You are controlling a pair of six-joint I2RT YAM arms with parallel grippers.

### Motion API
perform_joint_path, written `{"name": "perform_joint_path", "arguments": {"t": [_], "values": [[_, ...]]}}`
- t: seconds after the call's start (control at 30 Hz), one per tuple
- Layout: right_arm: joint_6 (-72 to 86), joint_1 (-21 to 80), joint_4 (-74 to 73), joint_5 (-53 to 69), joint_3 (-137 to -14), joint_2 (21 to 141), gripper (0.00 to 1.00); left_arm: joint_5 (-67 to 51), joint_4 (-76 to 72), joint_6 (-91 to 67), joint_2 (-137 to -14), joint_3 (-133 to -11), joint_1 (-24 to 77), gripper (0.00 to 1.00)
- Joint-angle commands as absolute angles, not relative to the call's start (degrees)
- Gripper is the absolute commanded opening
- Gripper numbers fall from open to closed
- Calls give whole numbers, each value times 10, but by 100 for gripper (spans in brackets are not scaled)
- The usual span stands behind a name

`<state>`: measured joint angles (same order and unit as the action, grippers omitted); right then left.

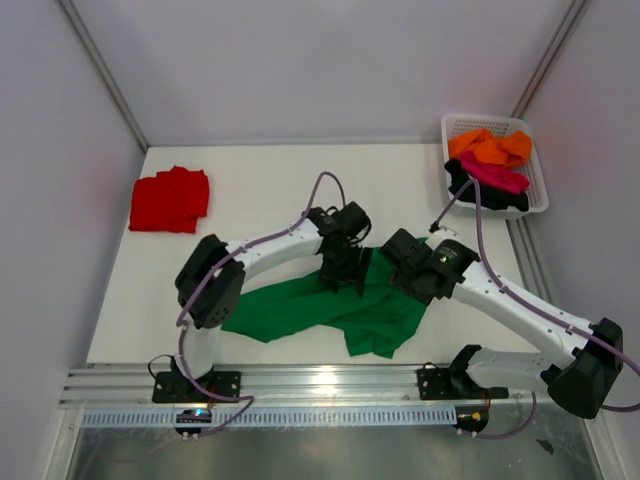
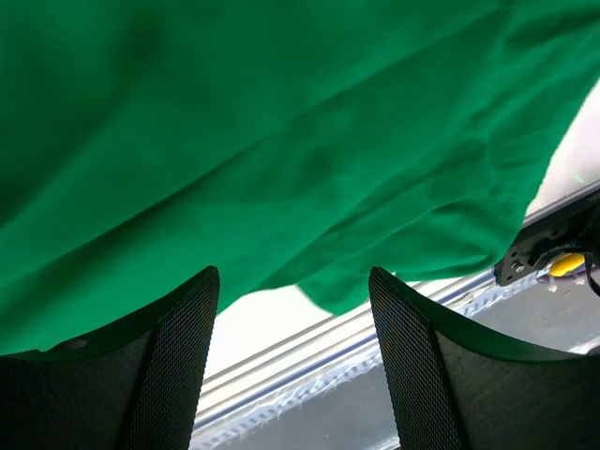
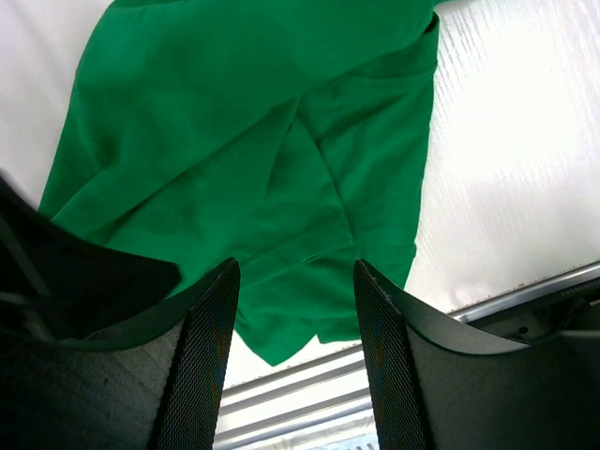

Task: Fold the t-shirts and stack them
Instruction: Flatten out the tshirt

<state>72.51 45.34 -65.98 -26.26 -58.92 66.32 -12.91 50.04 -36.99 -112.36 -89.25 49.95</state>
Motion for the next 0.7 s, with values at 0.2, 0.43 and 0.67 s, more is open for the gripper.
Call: {"name": "perform_joint_path", "arguments": {"t": [0.2, 0.43, 0.67], "values": [[782, 457, -667, -302, -589, 642, 56, -146, 526, -357, -1222, -1018, 564, 67], [787, 457, -666, -305, -578, 633, 56, -148, 529, -362, -1254, -1038, 591, 66], [807, 457, -678, -324, -579, 625, 57, -145, 568, -359, -1302, -1137, 624, 66]]}}
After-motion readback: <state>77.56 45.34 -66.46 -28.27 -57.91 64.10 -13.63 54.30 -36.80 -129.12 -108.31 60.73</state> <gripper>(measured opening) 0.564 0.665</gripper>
